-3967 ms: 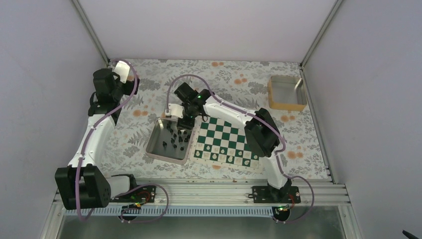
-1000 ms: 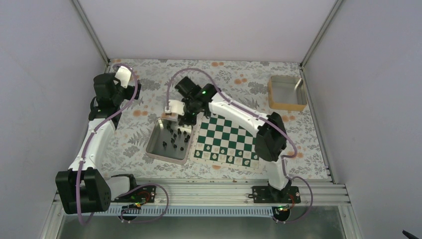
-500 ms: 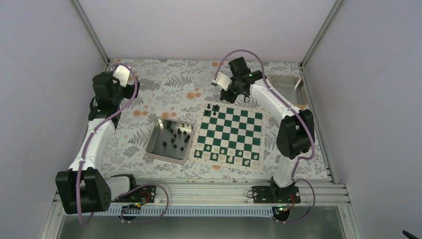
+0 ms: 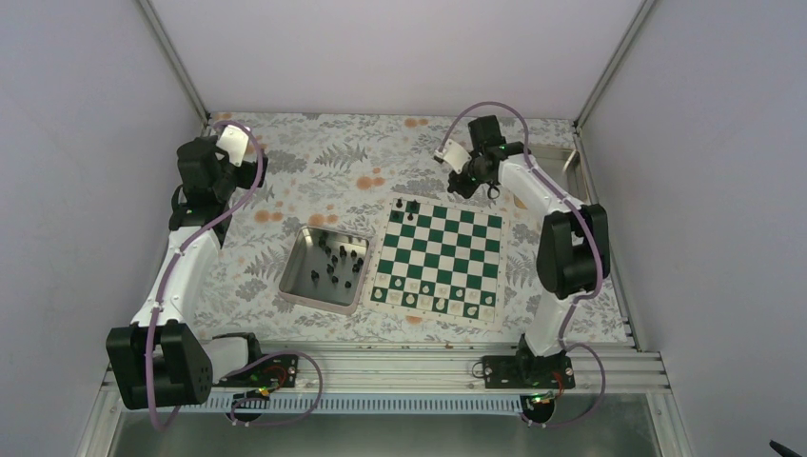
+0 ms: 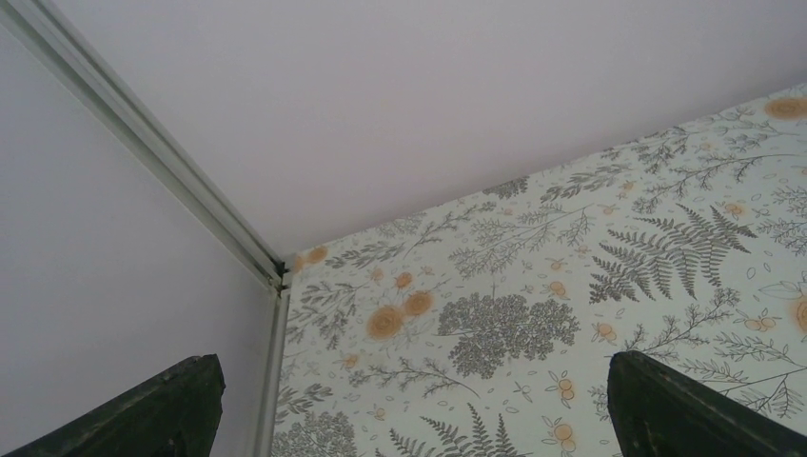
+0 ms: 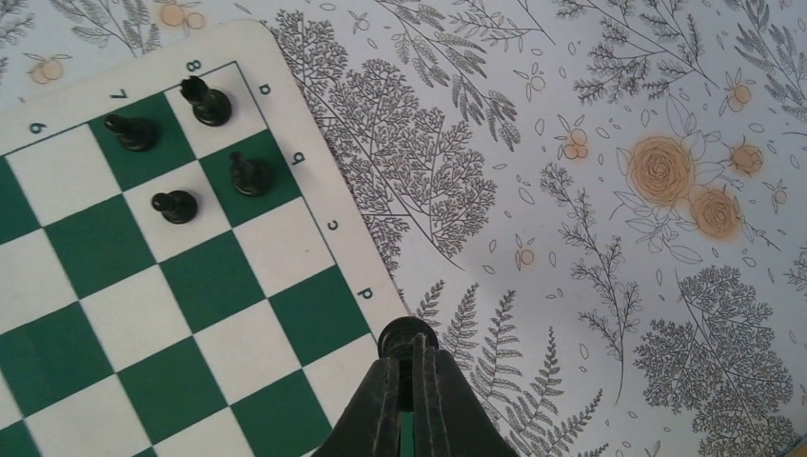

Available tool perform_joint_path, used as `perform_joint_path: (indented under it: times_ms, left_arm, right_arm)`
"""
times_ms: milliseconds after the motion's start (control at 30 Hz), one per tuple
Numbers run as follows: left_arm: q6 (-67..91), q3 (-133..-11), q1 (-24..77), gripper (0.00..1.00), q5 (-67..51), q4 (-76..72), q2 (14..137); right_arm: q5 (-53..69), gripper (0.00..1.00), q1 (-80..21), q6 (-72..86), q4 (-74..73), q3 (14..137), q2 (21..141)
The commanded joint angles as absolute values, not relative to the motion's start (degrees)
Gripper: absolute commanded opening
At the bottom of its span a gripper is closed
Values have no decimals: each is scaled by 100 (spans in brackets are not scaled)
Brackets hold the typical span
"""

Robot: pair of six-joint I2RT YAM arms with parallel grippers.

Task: Set up the chess pieces on the board
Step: Place the chess piece on the chessboard.

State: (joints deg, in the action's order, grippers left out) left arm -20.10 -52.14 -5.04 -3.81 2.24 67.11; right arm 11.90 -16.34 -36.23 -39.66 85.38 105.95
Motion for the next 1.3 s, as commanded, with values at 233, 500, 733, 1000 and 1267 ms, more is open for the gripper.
perform_joint_path:
  times_ms: [233,500,733,1000,1267]
  left_arm:
    - [-1949,-5127,-527,100,-686,185,6724]
    - [-1951,-5121,-527,100,-814,206,6767]
    - [-1951,-5109,-527,100,-843,203,6809]
    - [-1942,-5089,-523,100,-788,188,6769]
    - [-1963,-5057,-522,100,-822,197,6753]
  right_arm:
    - [1368,4,-1467,-3777,-3746,8307,10867]
    - [1391,4,-1467,-3804,-3735,7940,10899]
    - [1348,4,-1455,-3831,-3640,7666,10818]
    - [1436,4,-1402,-3791,-3425,7598,10837]
    - [1494,4,-1383,-3780,-3403,7582,10860]
